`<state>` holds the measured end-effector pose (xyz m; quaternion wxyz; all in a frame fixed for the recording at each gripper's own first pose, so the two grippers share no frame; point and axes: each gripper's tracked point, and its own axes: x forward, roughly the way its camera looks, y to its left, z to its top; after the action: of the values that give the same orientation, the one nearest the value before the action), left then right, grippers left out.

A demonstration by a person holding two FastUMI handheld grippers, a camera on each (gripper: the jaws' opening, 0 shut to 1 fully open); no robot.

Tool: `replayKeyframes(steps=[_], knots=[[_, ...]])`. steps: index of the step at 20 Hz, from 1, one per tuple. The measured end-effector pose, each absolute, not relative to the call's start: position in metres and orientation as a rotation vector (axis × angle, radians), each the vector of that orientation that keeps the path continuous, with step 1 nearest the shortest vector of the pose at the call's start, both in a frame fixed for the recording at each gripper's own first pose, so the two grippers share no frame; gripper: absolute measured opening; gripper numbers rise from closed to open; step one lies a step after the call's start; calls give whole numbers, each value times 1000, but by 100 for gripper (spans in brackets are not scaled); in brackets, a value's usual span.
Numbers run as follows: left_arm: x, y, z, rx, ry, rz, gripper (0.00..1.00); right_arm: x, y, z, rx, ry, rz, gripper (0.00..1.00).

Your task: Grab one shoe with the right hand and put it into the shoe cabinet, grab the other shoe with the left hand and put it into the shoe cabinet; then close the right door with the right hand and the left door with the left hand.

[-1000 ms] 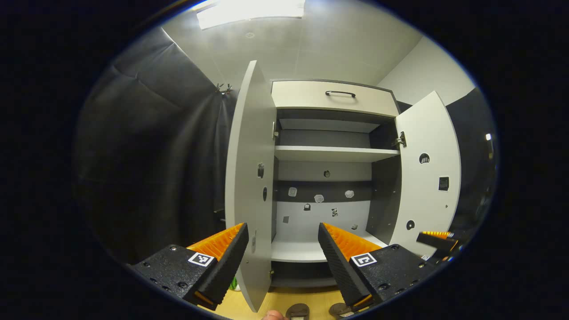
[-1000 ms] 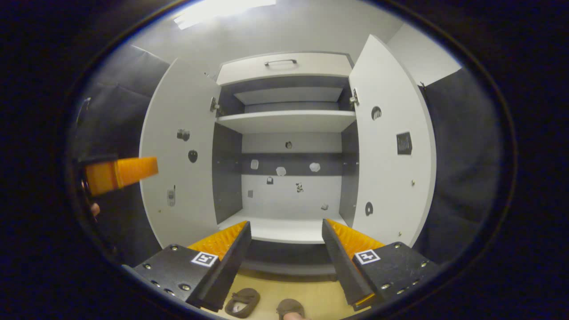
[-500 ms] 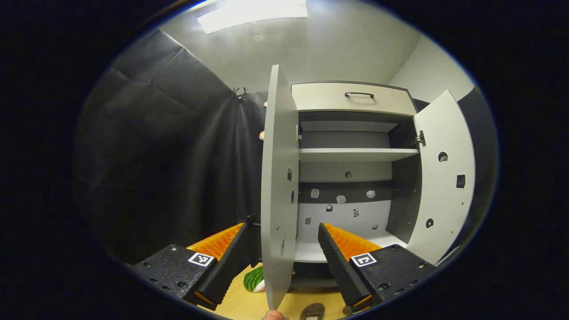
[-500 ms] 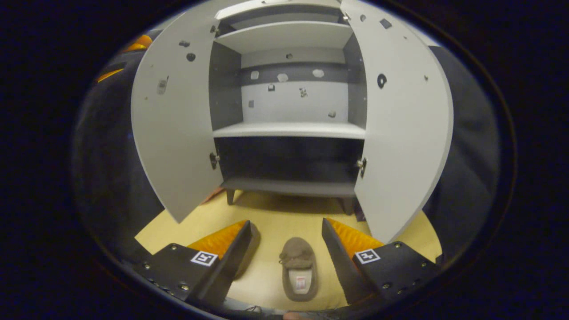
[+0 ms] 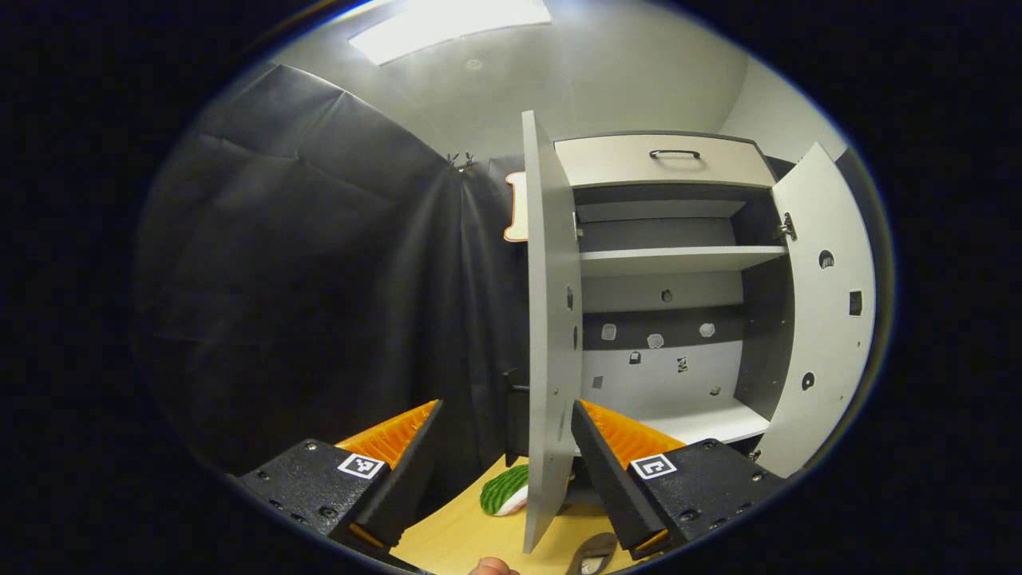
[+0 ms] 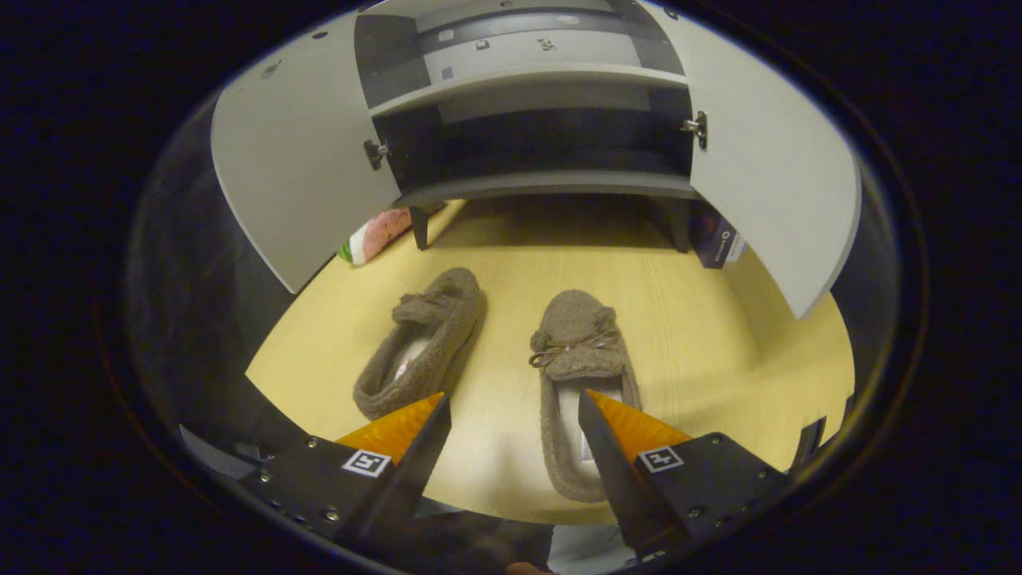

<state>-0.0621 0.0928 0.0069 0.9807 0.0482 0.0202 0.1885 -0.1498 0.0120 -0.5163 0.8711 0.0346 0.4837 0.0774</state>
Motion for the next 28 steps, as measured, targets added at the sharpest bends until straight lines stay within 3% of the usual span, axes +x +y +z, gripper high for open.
replayKeyframes(steps=[13,14,18,19,20,23,24,26,28], knots=[[-120,150,13,175,78,626,93,-97,13,-584,-152,980,173,95],[-122,151,14,175,77,634,93,-94,7,-590,-193,966,164,89],[-128,152,14,159,69,638,96,-91,-7,-588,-277,959,134,19],[-127,152,12,153,72,634,96,-89,-7,-584,-279,961,130,18],[-127,151,11,146,75,629,96,-87,-6,-586,-276,973,131,4],[-123,149,7,137,85,614,99,-83,-8,-570,-241,955,115,4],[-122,149,7,137,85,612,93,-77,-12,-559,-239,928,107,3],[-120,148,6,131,86,603,96,-64,-14,-531,-236,868,104,3],[-117,147,3,122,87,592,93,-48,-15,-496,-216,802,103,3]])
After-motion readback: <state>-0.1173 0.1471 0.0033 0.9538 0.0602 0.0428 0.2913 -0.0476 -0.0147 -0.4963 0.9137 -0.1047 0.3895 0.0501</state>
